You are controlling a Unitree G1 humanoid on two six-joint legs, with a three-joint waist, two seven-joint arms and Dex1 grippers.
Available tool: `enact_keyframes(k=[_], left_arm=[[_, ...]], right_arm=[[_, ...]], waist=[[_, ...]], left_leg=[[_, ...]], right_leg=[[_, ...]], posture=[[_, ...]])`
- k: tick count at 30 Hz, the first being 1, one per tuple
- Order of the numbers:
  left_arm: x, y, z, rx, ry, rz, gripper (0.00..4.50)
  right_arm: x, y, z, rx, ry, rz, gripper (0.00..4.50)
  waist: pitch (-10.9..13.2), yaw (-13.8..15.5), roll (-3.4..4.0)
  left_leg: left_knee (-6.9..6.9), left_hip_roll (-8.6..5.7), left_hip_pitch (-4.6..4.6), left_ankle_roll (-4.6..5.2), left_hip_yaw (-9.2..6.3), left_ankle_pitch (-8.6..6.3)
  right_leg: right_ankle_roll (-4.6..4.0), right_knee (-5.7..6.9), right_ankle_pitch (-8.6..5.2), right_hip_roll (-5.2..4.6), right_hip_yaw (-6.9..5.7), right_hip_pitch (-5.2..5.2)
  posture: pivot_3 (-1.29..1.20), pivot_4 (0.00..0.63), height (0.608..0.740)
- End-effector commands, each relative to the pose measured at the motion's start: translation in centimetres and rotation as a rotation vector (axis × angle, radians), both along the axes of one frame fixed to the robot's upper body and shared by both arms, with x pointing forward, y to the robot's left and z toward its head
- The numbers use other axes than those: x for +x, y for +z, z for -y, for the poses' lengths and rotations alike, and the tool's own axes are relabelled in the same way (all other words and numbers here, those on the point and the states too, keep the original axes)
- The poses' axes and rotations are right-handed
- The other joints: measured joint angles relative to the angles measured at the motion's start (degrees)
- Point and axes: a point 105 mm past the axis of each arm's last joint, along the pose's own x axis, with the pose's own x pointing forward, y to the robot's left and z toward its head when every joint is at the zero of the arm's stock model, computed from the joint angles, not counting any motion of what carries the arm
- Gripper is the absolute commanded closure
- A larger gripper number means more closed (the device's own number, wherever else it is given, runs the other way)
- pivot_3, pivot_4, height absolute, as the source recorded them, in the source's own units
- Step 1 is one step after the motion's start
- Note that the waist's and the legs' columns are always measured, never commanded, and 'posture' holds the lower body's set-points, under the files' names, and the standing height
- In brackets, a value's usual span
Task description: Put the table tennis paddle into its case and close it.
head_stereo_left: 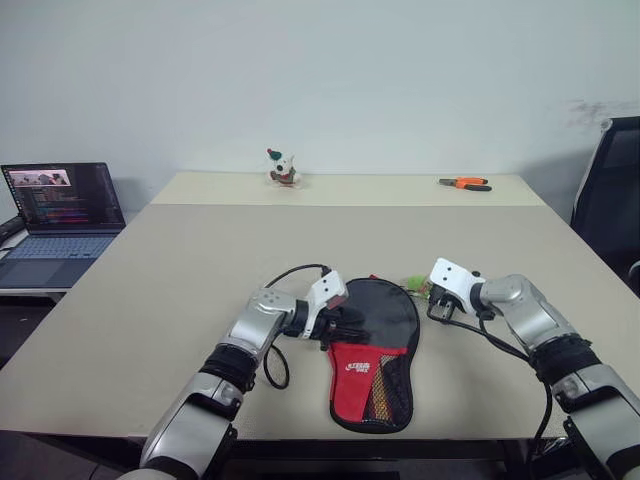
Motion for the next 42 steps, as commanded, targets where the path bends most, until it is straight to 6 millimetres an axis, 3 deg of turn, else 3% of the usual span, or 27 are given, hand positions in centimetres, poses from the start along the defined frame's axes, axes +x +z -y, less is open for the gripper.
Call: enact_keyframes(k=[1,10,19,30,34,42], left_arm=[[-0.7,-1.2,0.1,0.052,-0.056,-0.029,2.45],[-0.6,-2.7,-0.4,0.092,-0.054,-0.063,2.45],[-0.8,-3.1,0.1,0.097,-0.077,-0.082,2.45],[-0.4,-3.1,0.7,0.112,-0.076,-0.087,2.45],[-0.4,-3.1,0.9,0.115,-0.083,-0.083,2.45],[-0.1,-2.8,1.2,0.115,-0.076,-0.072,2.45]], right_arm=[[-0.3,1.3,0.6,0.008,-0.008,0.028,4.47],[-2.7,1.3,1.5,-0.031,0.023,-0.028,4.47],[-7.4,0.8,2.3,-0.085,0.089,-0.135,4.47],[-13.6,1.1,-0.9,-0.076,0.310,-0.291,4.47],[-15.2,0.5,-1.0,-0.082,0.356,-0.356,4.47],[-20.2,-0.8,-1.3,-0.065,0.487,-0.551,4.47]], waist=[[0.0,0.0,0.00],[-0.1,0.3,0.08],[-0.1,1.1,0.21],[-0.2,1.5,0.22],[-0.2,1.6,0.22],[-0.2,1.7,0.23]], left_leg=[[0.00,0.00,0.00,0.00,0.00,0.00],[0.01,-0.03,0.01,0.00,-0.05,0.00],[0.02,-0.06,0.03,0.01,-0.07,0.00],[0.06,-0.06,0.10,0.01,-0.12,-0.01],[0.06,-0.07,0.12,0.01,-0.16,-0.01],[0.06,-0.07,0.17,0.01,-0.20,-0.01]], right_leg=[[0.00,0.00,0.00,0.00,0.00,0.00],[0.01,-0.01,0.00,-0.01,-0.06,0.04],[0.03,-0.02,-0.02,-0.01,-0.07,0.09],[0.05,-0.02,-0.03,0.02,-0.11,0.19],[0.06,-0.04,-0.03,0.01,-0.16,0.26],[0.08,-0.08,-0.05,0.01,-0.19,0.35]], posture=[[0.00,0.150,0.740],[0.00,0.150,0.740],[0.00,0.150,0.740],[0.00,0.150,0.740],[0.00,0.150,0.740],[0.00,0.150,0.740]])
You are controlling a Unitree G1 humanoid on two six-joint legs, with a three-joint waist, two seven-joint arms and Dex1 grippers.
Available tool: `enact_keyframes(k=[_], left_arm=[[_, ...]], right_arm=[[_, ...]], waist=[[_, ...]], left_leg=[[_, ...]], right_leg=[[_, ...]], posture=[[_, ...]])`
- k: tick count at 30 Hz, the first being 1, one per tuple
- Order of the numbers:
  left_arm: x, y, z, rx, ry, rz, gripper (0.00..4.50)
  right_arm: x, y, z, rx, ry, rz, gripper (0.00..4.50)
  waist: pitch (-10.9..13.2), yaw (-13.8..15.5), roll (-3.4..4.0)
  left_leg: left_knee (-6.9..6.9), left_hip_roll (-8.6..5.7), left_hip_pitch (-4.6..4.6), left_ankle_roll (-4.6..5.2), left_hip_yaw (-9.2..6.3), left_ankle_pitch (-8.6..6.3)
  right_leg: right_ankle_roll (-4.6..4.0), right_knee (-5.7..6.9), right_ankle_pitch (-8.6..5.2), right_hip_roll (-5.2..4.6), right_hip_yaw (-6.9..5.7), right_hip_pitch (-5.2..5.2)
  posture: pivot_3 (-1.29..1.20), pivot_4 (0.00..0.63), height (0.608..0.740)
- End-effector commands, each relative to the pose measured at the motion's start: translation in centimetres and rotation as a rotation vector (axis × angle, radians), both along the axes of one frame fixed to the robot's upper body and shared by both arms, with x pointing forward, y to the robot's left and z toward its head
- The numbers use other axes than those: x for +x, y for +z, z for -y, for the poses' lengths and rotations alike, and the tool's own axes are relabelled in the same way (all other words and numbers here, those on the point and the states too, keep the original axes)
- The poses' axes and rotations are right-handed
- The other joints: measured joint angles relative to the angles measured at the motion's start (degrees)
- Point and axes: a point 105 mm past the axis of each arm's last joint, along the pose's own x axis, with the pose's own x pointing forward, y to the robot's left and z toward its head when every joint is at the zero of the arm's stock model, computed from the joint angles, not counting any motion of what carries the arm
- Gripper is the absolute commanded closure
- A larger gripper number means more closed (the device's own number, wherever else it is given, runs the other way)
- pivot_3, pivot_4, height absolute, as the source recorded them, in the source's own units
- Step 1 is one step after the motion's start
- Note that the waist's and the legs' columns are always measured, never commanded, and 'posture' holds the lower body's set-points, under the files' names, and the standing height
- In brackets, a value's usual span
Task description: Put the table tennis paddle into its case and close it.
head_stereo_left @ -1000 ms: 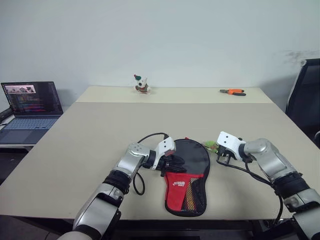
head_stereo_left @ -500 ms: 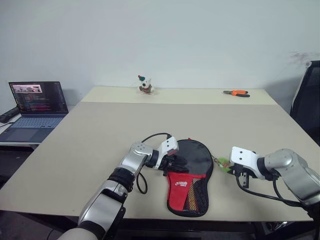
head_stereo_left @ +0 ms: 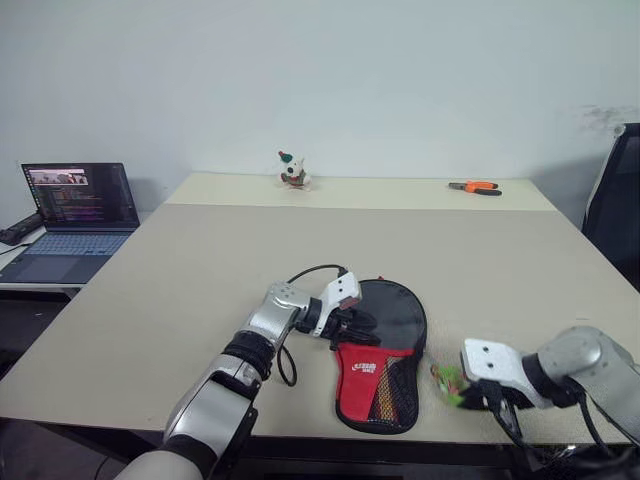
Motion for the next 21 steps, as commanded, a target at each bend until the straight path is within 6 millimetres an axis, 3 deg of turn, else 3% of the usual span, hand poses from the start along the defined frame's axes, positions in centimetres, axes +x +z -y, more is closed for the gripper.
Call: enact_keyframes(k=[1,11,17,21], left_arm=[[-0.3,-2.2,-0.4,0.076,0.019,-0.047,2.45],[-0.1,-1.9,0.2,0.069,0.022,-0.038,2.45],[0.0,-1.7,0.4,0.064,0.026,-0.034,2.45],[0.0,-1.7,0.6,0.058,0.024,-0.031,2.45]], right_arm=[[-2.7,0.5,-0.8,0.026,0.103,-0.092,4.47],[-8.5,0.4,-2.2,0.069,0.230,-0.270,4.47],[-9.0,0.9,-3.1,0.107,0.234,-0.257,4.47],[-8.6,1.5,-3.1,0.118,0.217,-0.261,3.41]], waist=[[0.0,0.1,0.00],[0.0,0.4,-0.02],[0.0,0.4,-0.05],[0.0,0.4,-0.06]], left_leg=[[0.00,0.00,0.00,0.00,-0.01,0.00],[-0.01,-0.03,0.12,0.01,-0.09,-0.01],[-0.06,-0.02,0.45,0.00,-0.12,-0.02],[-0.09,-0.02,0.46,0.00,-0.11,-0.03]], right_leg=[[0.01,0.00,-0.01,0.00,-0.01,0.02],[0.23,-0.19,-0.14,-0.02,-0.07,0.29],[0.39,-0.35,-0.23,-0.02,-0.10,0.69],[0.39,-0.37,-0.23,-0.03,-0.09,0.69]], posture=[[0.00,0.150,0.740],[0.00,0.150,0.740],[0.00,0.150,0.740],[0.00,0.150,0.740]])
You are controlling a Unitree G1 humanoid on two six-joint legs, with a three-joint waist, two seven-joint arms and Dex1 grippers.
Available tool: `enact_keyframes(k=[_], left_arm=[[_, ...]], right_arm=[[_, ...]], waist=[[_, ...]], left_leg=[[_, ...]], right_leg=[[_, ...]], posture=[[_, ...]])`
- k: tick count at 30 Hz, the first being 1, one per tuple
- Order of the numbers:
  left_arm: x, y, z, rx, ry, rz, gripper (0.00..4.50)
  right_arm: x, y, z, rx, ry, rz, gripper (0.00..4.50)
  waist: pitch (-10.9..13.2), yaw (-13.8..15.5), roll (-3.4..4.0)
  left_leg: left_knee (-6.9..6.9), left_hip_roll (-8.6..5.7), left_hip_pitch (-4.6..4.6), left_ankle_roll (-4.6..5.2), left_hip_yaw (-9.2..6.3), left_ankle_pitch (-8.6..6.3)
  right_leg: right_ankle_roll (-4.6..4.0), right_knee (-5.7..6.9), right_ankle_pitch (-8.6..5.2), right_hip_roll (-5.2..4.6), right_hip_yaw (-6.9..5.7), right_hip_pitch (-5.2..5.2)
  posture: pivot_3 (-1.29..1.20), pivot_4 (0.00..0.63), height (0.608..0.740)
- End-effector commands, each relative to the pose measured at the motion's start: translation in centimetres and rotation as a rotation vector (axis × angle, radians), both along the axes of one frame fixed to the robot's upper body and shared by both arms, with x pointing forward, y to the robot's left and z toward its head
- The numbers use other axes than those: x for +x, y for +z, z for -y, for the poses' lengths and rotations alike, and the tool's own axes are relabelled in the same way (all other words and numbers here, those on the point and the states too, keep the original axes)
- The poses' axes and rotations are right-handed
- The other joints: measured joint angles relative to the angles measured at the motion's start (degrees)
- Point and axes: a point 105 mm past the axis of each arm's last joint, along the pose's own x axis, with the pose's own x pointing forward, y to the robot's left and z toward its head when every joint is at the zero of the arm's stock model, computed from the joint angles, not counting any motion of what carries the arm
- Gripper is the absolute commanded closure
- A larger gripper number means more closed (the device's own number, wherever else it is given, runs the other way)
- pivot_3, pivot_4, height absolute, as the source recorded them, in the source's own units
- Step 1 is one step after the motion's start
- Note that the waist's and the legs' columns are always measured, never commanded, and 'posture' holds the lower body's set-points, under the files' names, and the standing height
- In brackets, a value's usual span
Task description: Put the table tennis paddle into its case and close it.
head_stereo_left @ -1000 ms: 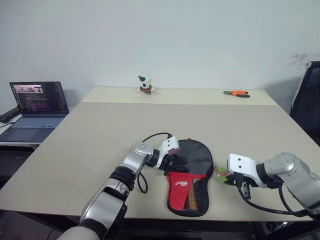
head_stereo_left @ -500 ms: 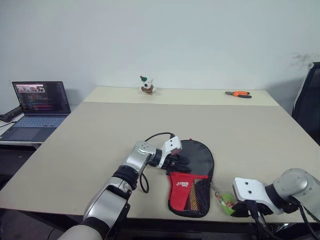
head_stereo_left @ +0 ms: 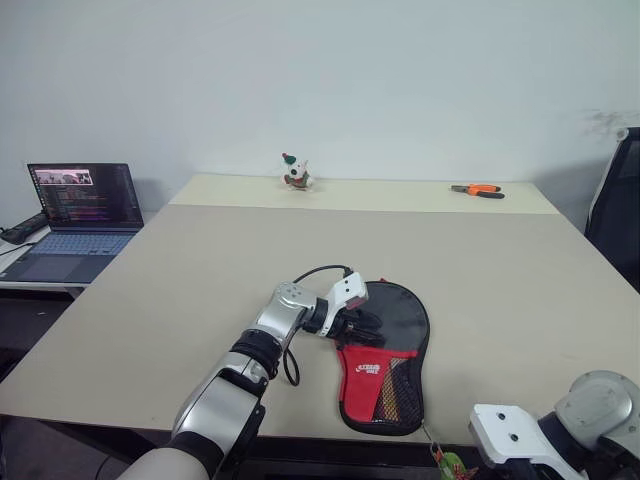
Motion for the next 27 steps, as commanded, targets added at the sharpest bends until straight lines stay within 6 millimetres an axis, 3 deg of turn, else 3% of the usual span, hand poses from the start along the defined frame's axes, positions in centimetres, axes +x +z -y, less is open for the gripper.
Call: enact_keyframes(k=[1,4,9,12,14,18,21,27], left_arm=[[-0.2,-1.5,-0.2,0.056,0.011,-0.028,2.45],[-0.1,-1.3,0.0,0.037,0.021,-0.020,2.45],[0.1,0.2,-1.1,-0.036,0.052,0.024,2.45],[-0.6,3.3,-3.2,-0.161,0.056,0.097,2.45],[-1.6,5.5,-5.7,-0.234,0.080,0.124,2.45],[-4.3,7.5,-10.3,-0.267,0.184,0.132,2.45],[-6.3,7.5,-12.1,-0.266,0.265,0.120,2.45],[-8.7,7.2,-13.2,-0.287,0.388,0.108,2.45]], right_arm=[[-0.7,0.9,-0.6,0.026,0.039,-0.018,3.18],[1.4,2.7,-1.6,0.134,-0.032,0.044,2.25],[7.0,5.7,-1.8,0.266,-0.209,0.238,2.25],[10.9,6.9,-1.2,0.332,-0.310,0.372,2.25],[12.7,7.7,-1.1,0.420,-0.332,0.464,2.25],[14.3,7.3,0.1,0.479,-0.381,0.478,2.25],[15.6,6.7,1.6,0.527,-0.444,0.441,2.25],[18.4,5.6,4.6,0.484,-0.515,0.470,2.25]], waist=[[0.0,0.0,-0.01],[0.0,-0.2,-0.08],[0.1,-0.7,-0.19],[0.2,-1.3,-0.24],[0.3,-2.0,-0.31],[0.3,-2.0,-0.26],[0.3,-2.0,-0.23],[0.4,-1.3,-0.20]], left_leg=[[0.00,0.00,0.01,0.00,0.00,0.00],[0.00,0.01,0.06,0.00,0.02,0.00],[0.00,0.07,0.21,0.00,0.06,0.00],[-0.10,0.14,0.28,-0.01,0.05,0.01],[-0.16,0.17,0.26,-0.01,0.05,0.01],[-0.41,0.29,0.21,-0.01,-0.12,0.00],[-0.76,0.29,0.35,-0.01,-0.07,0.01],[-0.76,0.08,0.34,-0.01,-0.15,0.01]], right_leg=[[0.00,0.00,0.00,0.00,0.00,0.00],[0.00,0.02,0.00,0.00,0.01,0.03],[0.00,0.04,0.00,0.02,0.08,0.11],[-0.09,0.11,0.03,0.06,0.25,0.01],[-0.33,0.22,0.11,0.06,0.30,-0.10],[-0.48,0.29,-0.06,-0.02,0.27,-0.22],[-0.43,0.18,-0.17,-0.26,0.28,-0.19],[-0.36,0.10,-0.21,-0.67,0.25,-0.09]], posture=[[0.00,0.150,0.740],[0.00,0.150,0.740],[0.00,0.150,0.740],[0.00,0.150,0.740],[0.00,0.150,0.740],[0.00,0.150,0.740],[0.00,0.150,0.740],[0.00,0.150,0.740]])
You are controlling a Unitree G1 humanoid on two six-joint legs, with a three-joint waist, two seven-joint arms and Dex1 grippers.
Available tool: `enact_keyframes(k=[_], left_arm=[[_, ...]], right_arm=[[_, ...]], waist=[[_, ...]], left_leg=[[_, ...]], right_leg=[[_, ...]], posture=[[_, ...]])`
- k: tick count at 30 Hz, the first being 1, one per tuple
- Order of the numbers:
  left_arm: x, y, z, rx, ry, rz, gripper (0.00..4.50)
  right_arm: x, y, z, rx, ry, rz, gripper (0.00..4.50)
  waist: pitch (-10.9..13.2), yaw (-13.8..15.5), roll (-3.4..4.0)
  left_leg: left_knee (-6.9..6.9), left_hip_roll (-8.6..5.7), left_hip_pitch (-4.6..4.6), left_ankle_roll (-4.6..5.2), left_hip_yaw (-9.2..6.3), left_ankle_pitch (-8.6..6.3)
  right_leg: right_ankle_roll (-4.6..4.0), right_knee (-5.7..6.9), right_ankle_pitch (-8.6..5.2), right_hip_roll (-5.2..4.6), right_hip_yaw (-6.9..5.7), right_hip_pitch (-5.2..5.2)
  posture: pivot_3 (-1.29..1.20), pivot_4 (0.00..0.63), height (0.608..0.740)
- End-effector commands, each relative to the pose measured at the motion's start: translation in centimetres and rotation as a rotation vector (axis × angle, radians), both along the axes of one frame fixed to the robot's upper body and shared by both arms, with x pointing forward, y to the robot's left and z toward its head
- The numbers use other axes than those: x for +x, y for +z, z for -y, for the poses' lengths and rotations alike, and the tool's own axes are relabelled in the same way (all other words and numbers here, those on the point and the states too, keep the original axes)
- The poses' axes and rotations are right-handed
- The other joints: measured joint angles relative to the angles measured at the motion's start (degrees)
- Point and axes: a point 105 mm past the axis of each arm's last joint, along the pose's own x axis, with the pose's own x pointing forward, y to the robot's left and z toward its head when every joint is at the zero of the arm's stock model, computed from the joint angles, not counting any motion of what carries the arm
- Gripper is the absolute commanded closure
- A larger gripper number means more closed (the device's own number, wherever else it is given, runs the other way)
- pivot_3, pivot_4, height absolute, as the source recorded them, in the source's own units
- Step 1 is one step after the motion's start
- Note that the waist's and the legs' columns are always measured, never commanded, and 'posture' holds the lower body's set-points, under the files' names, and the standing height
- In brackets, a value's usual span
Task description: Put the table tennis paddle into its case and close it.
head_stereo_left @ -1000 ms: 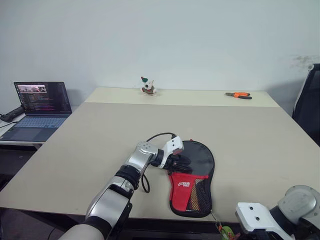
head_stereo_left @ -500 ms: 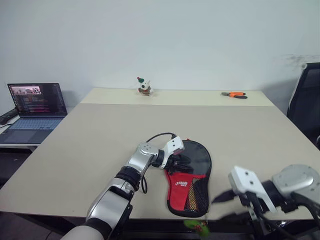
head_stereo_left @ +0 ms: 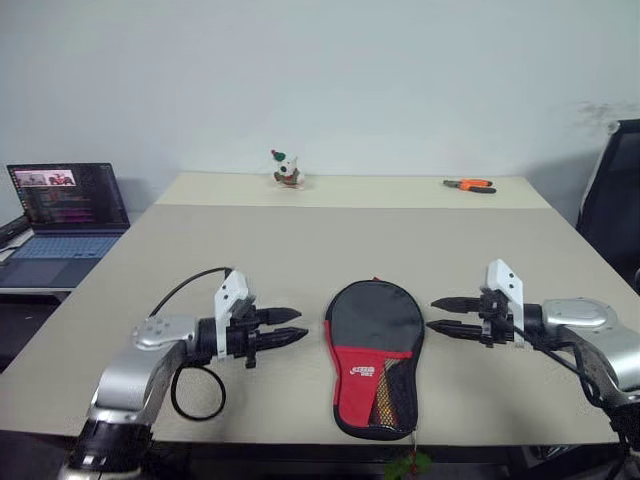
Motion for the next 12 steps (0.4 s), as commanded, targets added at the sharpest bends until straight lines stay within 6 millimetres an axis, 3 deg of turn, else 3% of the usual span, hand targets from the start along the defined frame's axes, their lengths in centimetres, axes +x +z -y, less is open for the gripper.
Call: enact_keyframes(k=[1,6,12], left_arm=[[-0.5,1.8,0.8,-0.017,0.025,0.071,2.45],[-0.3,1.4,-1.0,0.032,0.069,0.064,2.45],[0.6,0.3,-1.6,0.044,0.191,0.090,2.45]], right_arm=[[1.6,1.1,2.1,-0.029,-0.033,0.073,2.25],[2.6,1.8,3.0,-0.071,-0.071,0.092,2.25],[3.7,2.3,4.8,-0.141,-0.123,0.116,2.25]], waist=[[0.0,0.1,0.02],[0.0,0.0,0.06],[0.0,-0.4,0.09]], left_leg=[[-0.01,-0.01,0.01,0.00,0.00,0.00],[-0.04,0.02,0.06,0.00,0.13,0.01],[-0.09,0.01,0.06,0.00,0.14,0.00]], right_leg=[[0.00,0.02,0.00,0.00,-0.01,0.01],[-0.07,0.08,-0.04,0.07,-0.03,0.01],[-0.08,0.03,-0.05,0.01,-0.02,0.00]], posture=[[0.00,0.150,0.740],[0.00,0.150,0.740],[0.00,0.150,0.740]])
